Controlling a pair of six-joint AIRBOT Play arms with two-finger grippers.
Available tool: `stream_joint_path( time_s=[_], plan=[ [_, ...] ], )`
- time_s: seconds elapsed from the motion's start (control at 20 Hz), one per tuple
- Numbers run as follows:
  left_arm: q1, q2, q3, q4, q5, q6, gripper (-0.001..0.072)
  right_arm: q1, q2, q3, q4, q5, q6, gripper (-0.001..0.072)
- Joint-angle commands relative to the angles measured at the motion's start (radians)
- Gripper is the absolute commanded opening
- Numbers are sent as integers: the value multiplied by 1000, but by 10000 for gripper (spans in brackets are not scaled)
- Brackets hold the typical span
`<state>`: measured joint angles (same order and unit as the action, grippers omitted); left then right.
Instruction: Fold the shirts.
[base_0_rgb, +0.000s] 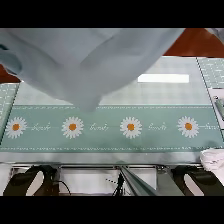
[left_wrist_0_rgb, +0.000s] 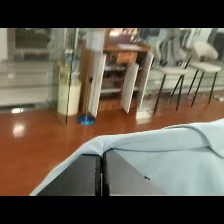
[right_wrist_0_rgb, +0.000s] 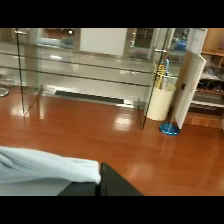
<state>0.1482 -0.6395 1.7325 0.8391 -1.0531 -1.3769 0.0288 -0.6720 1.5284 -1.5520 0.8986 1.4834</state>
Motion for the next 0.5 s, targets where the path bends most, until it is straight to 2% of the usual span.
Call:
stream_joint_path(
  time_s=[0.0,0.1,0.2,0.35,0.45],
  plan=[
    [11,6,75,-151,-16,6,21,-1,40,0,-7,101,24,26],
    [11,7,76,-246,-32,7,21,-1,40,0,7,87,24,26],
    [11,4,76,-263,-95,6,21,-1,38,0,0,72,29,26],
    [11,-28,72,-253,-257,-42,21,-1,16,0,-44,121,33,27],
    [11,-55,72,-253,-368,-61,21,-1,-3,0,-17,189,32,26]
  ],
)
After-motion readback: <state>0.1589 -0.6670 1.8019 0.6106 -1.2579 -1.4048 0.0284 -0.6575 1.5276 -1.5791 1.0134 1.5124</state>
